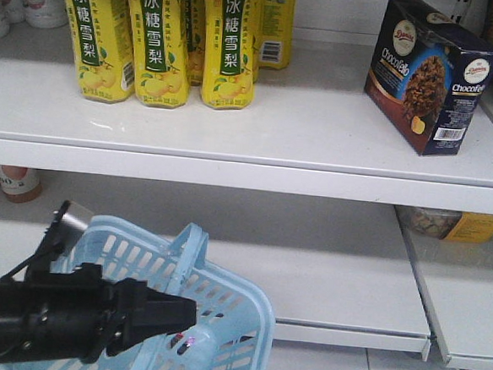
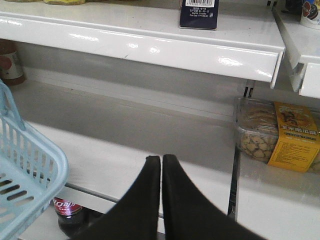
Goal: Left arm holds basket, right arm returns cookies
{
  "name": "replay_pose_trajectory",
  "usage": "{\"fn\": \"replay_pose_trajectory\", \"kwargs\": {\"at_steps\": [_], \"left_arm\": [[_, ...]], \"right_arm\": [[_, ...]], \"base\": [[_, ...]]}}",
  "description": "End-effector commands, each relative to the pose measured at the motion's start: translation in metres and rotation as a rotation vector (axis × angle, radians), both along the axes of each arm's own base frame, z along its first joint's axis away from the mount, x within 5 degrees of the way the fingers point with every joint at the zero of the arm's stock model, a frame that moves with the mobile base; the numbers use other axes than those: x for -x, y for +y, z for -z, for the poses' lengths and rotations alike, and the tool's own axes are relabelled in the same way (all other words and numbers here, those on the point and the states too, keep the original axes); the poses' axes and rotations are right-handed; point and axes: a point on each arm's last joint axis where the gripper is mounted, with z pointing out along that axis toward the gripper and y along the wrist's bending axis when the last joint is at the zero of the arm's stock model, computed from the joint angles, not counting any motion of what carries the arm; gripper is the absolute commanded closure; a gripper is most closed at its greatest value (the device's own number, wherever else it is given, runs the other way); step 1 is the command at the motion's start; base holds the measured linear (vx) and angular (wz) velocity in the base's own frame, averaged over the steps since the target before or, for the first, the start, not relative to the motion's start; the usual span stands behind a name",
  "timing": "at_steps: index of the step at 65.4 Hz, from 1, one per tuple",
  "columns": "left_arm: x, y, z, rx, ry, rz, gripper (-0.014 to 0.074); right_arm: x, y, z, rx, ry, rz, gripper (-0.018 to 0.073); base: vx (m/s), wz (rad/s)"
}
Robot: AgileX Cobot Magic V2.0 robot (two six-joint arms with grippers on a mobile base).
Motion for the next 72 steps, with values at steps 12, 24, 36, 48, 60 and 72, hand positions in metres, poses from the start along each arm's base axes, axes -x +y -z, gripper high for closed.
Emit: {"fn": "replay_pose_trajectory", "kwargs": {"at_steps": [12,24,36,48,60,72], "left_arm": [[0.067,0.031,-0.034,0.016,-0.464,0.035,0.0603],[0.094,0.052,-0.027,-0.208,-0.733,0.039,0.0603],[0.106,0.070,0.000,-0.437,-0.870,0.033,0.0603],[0.110,0.085,0.020,-0.525,-0.848,-0.092,0.0603],[0.107,0.099,0.033,-0.556,-0.808,-0.262,0.0603],[0.108,0.109,0.045,-0.511,-0.854,-0.427,0.0603]], "right_arm": [[-0.003,-0.001,-0.014,-0.017,-0.071,0.014,0.0567],[-0.003,-0.001,-0.014,-0.017,-0.071,0.014,0.0567],[-0.003,-0.001,-0.014,-0.017,-0.071,0.014,0.0567],[-0.003,-0.001,-0.014,-0.017,-0.071,0.014,0.0567],[-0.003,-0.001,-0.014,-0.017,-0.071,0.014,0.0567],[-0.003,-0.001,-0.014,-0.017,-0.071,0.014,0.0567]], "base": [[0.00,0.00],[0.00,0.00],[0.00,0.00],[0.00,0.00],[0.00,0.00],[0.00,0.00]]}}
